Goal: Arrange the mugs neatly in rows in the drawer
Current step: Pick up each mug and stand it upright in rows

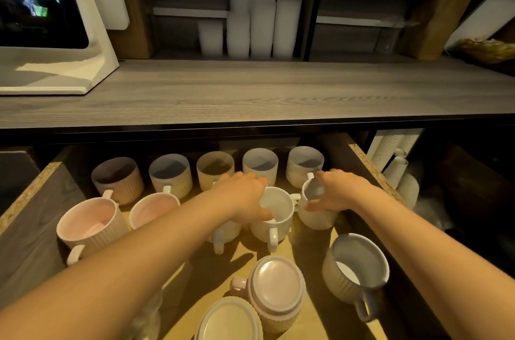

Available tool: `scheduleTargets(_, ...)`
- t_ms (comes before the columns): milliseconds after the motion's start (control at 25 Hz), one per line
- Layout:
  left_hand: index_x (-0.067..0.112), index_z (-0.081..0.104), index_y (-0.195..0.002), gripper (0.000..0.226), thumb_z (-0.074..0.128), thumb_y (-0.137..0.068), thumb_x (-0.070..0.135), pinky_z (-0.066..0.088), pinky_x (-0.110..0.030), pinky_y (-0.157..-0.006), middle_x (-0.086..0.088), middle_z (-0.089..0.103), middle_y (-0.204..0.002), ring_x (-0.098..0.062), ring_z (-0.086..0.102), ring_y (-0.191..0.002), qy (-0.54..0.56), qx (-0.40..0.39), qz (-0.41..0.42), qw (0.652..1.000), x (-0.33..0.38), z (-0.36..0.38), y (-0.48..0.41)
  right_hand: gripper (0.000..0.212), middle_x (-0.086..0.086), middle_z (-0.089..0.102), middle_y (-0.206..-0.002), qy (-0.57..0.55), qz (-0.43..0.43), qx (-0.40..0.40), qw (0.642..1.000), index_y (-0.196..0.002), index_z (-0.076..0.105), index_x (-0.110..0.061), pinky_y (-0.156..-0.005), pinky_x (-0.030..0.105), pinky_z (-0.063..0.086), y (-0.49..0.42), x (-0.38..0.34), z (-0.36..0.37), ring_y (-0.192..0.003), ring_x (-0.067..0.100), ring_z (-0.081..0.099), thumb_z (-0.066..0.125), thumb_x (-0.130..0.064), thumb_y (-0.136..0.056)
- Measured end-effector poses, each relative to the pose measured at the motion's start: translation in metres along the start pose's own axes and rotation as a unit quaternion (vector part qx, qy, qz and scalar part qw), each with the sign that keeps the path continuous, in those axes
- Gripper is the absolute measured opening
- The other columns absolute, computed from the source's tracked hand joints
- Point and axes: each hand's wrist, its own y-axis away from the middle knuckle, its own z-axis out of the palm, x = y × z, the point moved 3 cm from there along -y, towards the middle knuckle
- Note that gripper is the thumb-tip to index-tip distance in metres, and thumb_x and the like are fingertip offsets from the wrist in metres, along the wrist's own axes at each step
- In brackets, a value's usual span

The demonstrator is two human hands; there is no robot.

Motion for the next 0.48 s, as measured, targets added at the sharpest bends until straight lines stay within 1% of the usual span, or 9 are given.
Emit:
scheduleTargets(80,0.022,0.03,-0.142,0.07,0.057,-0.085,0.051,0.034,-0.043,-0.104,-0.004,0.04,-0.144,-0.025,0.04,-0.128,-0.001,-0.006,0.004,1.0,0.008,0.006,-0.009,0.068,0.005,0.059,-0.117,0.02,-0.007,0.011,1.0,-0.134,0.043,-0.019,-0.069,0.023,0.046,-0.004,-0.001,-0.001,-0.097,0.021,0.06,0.066,-0.051,-0.079)
scheduleTargets(160,0.022,0.025,-0.145,0.077,0.059,-0.083,0.053,0.03,-0.046,-0.108,-0.006,0.032,-0.149,-0.027,0.033,-0.134,-0.009,-0.013,0.006,1.0,0.014,0.011,-0.016,0.069,0.005,0.058,-0.114,0.034,-0.012,-0.008,0.999,-0.134,0.042,-0.018,-0.067,0.024,0.048,-0.004,0.002,-0.002,-0.091,0.02,0.058,0.071,-0.041,-0.077)
scheduleTargets(240,0.023,0.022,-0.146,0.082,0.061,-0.081,0.054,0.027,-0.048,-0.11,-0.005,0.027,-0.152,-0.028,0.028,-0.138,-0.011,-0.016,0.002,1.0,0.016,0.015,-0.019,0.074,0.005,0.051,-0.119,0.038,-0.03,-0.052,0.997,-0.137,0.036,-0.022,-0.072,0.025,0.054,-0.004,0.006,-0.003,-0.094,0.02,0.055,0.076,-0.029,-0.074)
scheduleTargets(320,0.024,0.024,-0.145,0.082,0.064,-0.08,0.052,0.029,-0.048,-0.11,-0.004,0.028,-0.152,-0.027,0.029,-0.137,-0.004,-0.019,-0.002,1.0,0.015,0.018,-0.021,0.08,0.004,0.045,-0.129,0.027,-0.05,-0.09,0.994,-0.138,0.031,-0.028,-0.078,0.029,0.056,-0.001,0.01,-0.004,-0.103,0.023,0.052,0.078,-0.021,-0.073)
scheduleTargets(360,0.025,0.026,-0.144,0.081,0.065,-0.079,0.051,0.031,-0.047,-0.108,-0.004,0.03,-0.151,-0.027,0.031,-0.136,0.002,-0.02,-0.005,1.0,0.013,0.019,-0.022,0.082,0.003,0.042,-0.133,0.017,-0.049,-0.103,0.993,-0.139,0.03,-0.03,-0.082,0.03,0.056,0.0,0.011,-0.005,-0.109,0.025,0.051,0.079,-0.023,-0.073)
scheduleTargets(440,0.025,0.029,-0.142,0.079,0.066,-0.078,0.051,0.038,-0.044,-0.104,-0.003,0.036,-0.147,-0.025,0.038,-0.132,0.012,-0.011,-0.006,1.0,0.012,0.02,-0.023,0.086,0.002,0.04,-0.138,-0.006,-0.026,-0.111,0.994,-0.14,0.028,-0.032,-0.088,0.033,0.053,0.001,0.014,-0.006,-0.119,0.028,0.048,0.079,-0.035,-0.071)
scheduleTargets(480,0.025,0.031,-0.141,0.078,0.067,-0.077,0.052,0.041,-0.043,-0.101,-0.003,0.039,-0.145,-0.025,0.04,-0.129,0.016,-0.002,-0.004,1.0,0.012,0.02,-0.023,0.083,0.003,0.044,-0.135,-0.011,-0.008,-0.097,0.995,-0.141,0.03,-0.029,-0.088,0.033,0.052,0.0,0.015,-0.005,-0.118,0.028,0.049,0.076,-0.041,-0.073)
